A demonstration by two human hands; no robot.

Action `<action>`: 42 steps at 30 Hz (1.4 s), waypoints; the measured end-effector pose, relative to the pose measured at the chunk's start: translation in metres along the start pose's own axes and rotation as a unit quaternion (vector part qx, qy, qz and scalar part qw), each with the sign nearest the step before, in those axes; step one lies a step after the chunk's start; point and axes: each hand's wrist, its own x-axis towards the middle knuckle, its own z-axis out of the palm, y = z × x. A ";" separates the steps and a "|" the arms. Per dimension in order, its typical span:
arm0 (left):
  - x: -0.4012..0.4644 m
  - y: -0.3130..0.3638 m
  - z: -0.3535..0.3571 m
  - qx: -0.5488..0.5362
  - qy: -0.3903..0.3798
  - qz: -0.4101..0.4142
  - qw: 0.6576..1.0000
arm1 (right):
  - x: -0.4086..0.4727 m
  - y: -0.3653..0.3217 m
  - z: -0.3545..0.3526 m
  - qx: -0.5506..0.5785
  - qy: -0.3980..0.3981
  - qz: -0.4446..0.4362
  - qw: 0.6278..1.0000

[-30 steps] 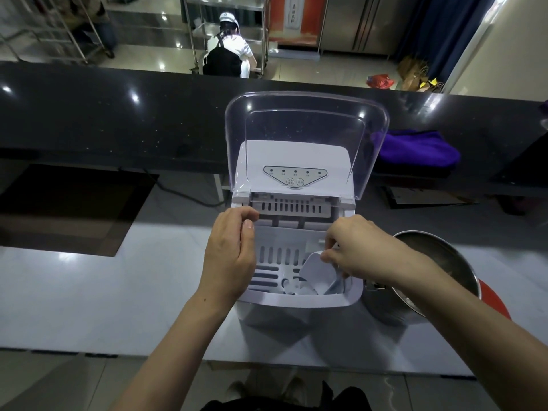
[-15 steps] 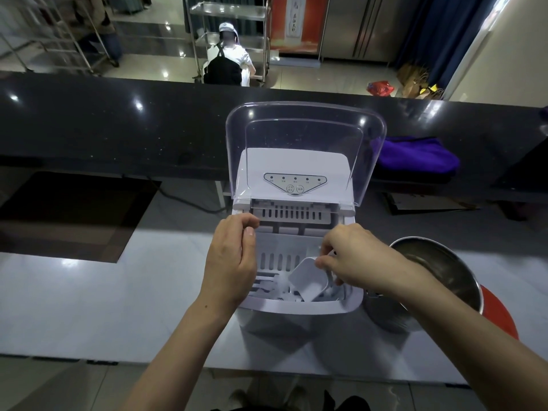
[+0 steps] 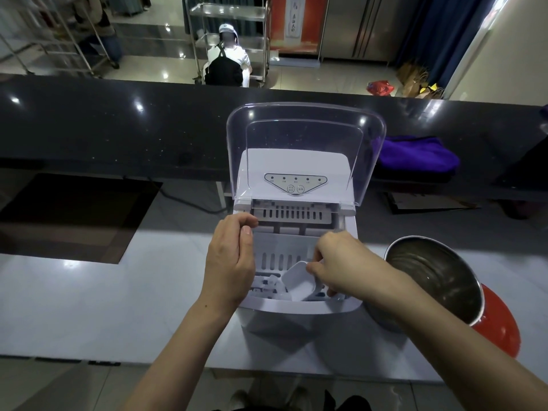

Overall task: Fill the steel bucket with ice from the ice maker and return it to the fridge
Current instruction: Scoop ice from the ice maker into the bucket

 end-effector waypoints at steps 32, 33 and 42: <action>-0.001 -0.002 0.001 -0.038 0.001 -0.023 0.999 | 0.023 -0.028 0.031 -0.033 -0.167 0.006 0.985; -0.001 -0.001 0.001 -0.040 0.001 -0.024 0.999 | 0.023 -0.027 0.031 -0.023 -0.165 0.007 0.986; 0.000 0.000 -0.001 -0.092 0.032 -0.056 0.994 | 0.019 -0.024 0.019 0.039 -0.116 0.021 0.992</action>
